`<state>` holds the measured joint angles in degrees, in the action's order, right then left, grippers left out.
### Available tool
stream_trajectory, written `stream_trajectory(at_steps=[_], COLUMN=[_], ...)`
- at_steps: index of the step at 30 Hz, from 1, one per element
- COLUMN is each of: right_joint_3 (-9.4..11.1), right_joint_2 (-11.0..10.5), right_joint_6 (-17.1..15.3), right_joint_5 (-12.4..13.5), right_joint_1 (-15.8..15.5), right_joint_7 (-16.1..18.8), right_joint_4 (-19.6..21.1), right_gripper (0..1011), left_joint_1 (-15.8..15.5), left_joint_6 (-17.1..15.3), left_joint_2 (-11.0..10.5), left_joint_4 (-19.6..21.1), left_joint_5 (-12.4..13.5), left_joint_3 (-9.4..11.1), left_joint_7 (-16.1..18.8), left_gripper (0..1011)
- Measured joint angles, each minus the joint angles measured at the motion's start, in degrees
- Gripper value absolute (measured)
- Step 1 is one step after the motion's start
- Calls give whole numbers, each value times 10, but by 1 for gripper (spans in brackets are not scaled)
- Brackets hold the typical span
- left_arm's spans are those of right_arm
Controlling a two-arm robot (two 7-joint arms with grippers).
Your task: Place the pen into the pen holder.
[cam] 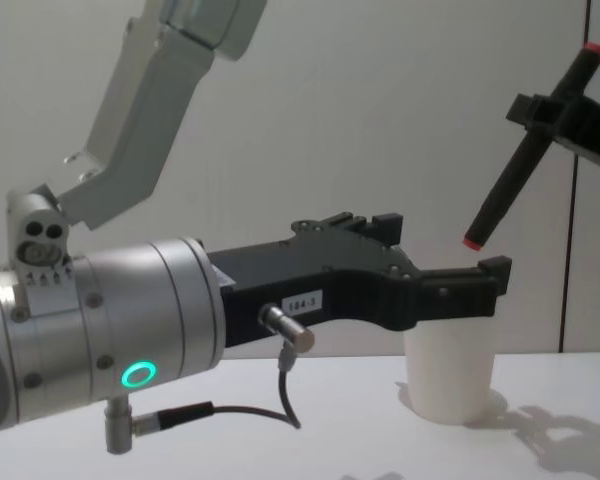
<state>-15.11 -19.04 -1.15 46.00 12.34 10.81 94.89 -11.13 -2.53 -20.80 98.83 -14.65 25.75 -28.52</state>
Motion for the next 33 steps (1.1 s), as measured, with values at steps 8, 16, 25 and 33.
stream_trajectory(at_steps=[8,16,25,33], right_joint_3=[-9,-23,-36,-44], right_joint_2=[9,22,38,51], right_joint_6=[30,61,80,89], right_joint_5=[-88,-181,-249,-280], right_joint_1=[18,33,46,56], right_joint_7=[7,7,-2,-7], right_joint_4=[-28,-60,-95,-125], right_gripper=[201,201,201,201], left_joint_1=[0,0,0,0], left_joint_6=[0,0,0,0], left_joint_2=[0,0,0,0], left_joint_4=[0,0,0,0], left_joint_5=[0,0,0,0], left_joint_3=[0,0,0,0], left_joint_7=[0,0,0,0], left_gripper=[1001,1001,1001,1001])
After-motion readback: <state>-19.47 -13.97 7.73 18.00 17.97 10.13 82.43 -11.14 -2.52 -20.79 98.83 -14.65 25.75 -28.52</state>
